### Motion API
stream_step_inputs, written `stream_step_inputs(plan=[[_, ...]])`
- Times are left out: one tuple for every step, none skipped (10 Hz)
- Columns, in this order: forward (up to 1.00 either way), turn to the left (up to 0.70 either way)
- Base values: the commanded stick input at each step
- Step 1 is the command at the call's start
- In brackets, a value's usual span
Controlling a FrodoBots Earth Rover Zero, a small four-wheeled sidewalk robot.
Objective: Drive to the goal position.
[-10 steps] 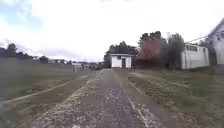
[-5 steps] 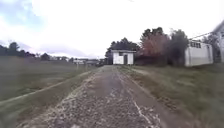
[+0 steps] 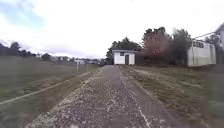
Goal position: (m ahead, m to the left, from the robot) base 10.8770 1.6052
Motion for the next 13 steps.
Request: stream_step_inputs(plan=[[0.6, 0.01], [0.6, 0.01], [0.6, 0.01], [0.6, 0.01], [0.6, 0.01], [0.6, -0.01], [0.6, -0.1], [0.6, -0.08], [0.6, 0.01], [0.6, 0.01], [0.6, 0.01], [0.6, 0.01], [0.6, 0.01]])
